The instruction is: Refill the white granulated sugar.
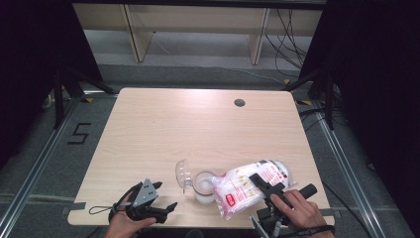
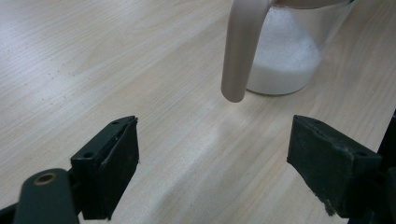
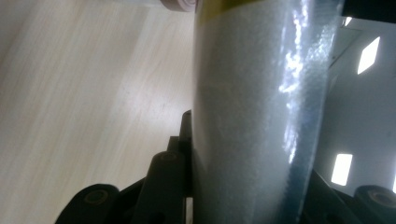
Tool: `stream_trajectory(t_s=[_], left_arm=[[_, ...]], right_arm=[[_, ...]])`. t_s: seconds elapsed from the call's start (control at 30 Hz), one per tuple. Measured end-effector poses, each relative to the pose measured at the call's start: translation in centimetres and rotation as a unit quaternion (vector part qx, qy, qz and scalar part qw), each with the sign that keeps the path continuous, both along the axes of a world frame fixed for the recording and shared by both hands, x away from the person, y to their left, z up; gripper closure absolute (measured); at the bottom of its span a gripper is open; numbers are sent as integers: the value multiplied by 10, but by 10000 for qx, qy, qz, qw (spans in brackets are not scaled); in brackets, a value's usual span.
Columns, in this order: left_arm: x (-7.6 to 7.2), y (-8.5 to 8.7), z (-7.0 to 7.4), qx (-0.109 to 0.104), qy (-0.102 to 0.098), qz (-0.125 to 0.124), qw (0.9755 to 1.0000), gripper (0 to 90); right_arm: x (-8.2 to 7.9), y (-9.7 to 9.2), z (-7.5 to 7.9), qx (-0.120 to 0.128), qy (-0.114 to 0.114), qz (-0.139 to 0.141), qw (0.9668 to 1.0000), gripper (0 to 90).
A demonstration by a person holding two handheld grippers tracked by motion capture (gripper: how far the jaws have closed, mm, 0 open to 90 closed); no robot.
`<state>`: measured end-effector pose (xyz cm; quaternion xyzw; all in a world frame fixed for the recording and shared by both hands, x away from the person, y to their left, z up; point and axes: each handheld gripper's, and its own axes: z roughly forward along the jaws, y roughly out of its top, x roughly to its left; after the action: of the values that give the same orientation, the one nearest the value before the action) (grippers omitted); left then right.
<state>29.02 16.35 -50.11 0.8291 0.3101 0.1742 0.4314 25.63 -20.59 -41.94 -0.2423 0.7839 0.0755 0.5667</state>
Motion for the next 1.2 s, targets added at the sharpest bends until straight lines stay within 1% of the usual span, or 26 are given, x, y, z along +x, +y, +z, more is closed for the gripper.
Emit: stream_trajectory(t_s=[0.03, 0.07, 0.1, 0.13, 0.17, 0.2, 0.33, 0.37, 0.4, 0.43, 0.47, 0.5, 0.53, 0.6, 0.67, 0.73, 0.77, 0.8, 0.87, 0.9, 0.93, 1.0, 1.07, 1.13, 1.17, 1.2], left_arm=[[0, 0, 0, -16, -9, 10, 10000, 163], [0, 0, 0, -8, -6, 8, 10000, 163], [-1, 0, 0, -8, -8, 34, 10000, 163], [-1, 0, 0, -53, 11, 25, 10000, 163], [-1, 0, 0, -55, 11, 31, 10000, 163], [-1, 0, 1, -21, -3, 39, 10000, 163], [-1, -1, 0, -105, 4, 64, 9999, 163], [-1, -1, 0, -111, 7, 63, 9999, 163], [-1, 0, 0, -59, 16, 14, 10000, 163], [-1, -1, 0, -65, 13, 23, 10000, 163], [-1, 0, 0, -32, 3, 27, 10000, 163], [-1, 0, 1, -48, 10, 7, 10000, 163], [0, 0, 1, -17, -22, -15, 10000, 163], [-1, 0, 1, -48, 8, 13, 10000, 163], [-1, 0, 1, -33, -15, -2, 10000, 163], [-1, -1, 0, -108, -14, 55, 9999, 164], [-1, 0, 1, -110, -18, 56, 9999, 164], [-1, 0, 1, -133, -23, 53, 9999, 164], [-1, -1, 1, -155, -9, 85, 9998, 164], [-1, -1, 0, -198, 0, 92, 9998, 164], [-1, -1, 0, -147, 1, 76, 9999, 164], [-1, -1, 1, -101, -29, 56, 9999, 164], [-1, -1, 1, -104, -20, 64, 9999, 164], [-1, -1, 0, -104, -21, 65, 9999, 164], [-1, -1, 0, -107, -18, 70, 9999, 164], [-1, -1, 0, -116, -6, 78, 9999, 164]], right_arm=[[1, -1, -1, 108, 57, 13, 9999, 748], [2, 0, 0, 136, 51, 143, 9998, 748], [3, -2, -2, 309, 188, 57, 9993, 748], [5, -2, -2, 351, 196, 190, 9990, 749], [5, -4, -5, 527, 370, 82, 9979, 748], [7, -4, -5, 548, 404, 151, 9976, 749], [14, -7, -9, 796, 722, 242, 9939, 749], [15, -10, -12, 968, 826, 119, 9918, 750], [17, -11, -13, 989, 884, 118, 9911, 750], [16, -13, -15, 1070, 981, -30, 9894, 750], [18, -14, -15, 1117, 965, 28, 9890, 749], [19, -16, -19, 1318, 1144, -59, 9846, 749], [24, -15, -12, 961, 882, 316, 9909, 750], [22, -21, -18, 1527, 1272, -21, 9801, 750], [24, -25, -19, 1782, 1355, -49, 9746, 751], [26, -29, -20, 2071, 1478, -121, 9670, 752], [27, -30, -20, 2179, 1522, -104, 9640, 752], [28, -31, -18, 2189, 1523, -69, 9638, 753], [29, -33, -18, 2386, 1579, -102, 9581, 755], [30, -34, -18, 2399, 1607, -72, 9574, 755], [30, -35, -18, 2499, 1667, -87, 9538, 756], [31, -38, -19, 2785, 1866, -150, 9420, 758], [34, -41, -21, 3013, 2026, -147, 9317, 757], [37, -43, -24, 3327, 2159, -165, 9178, 760], [38, -44, -25, 3397, 2236, -231, 9133, 762], [41, -45, -26, 3417, 2243, -197, 9124, 763]])
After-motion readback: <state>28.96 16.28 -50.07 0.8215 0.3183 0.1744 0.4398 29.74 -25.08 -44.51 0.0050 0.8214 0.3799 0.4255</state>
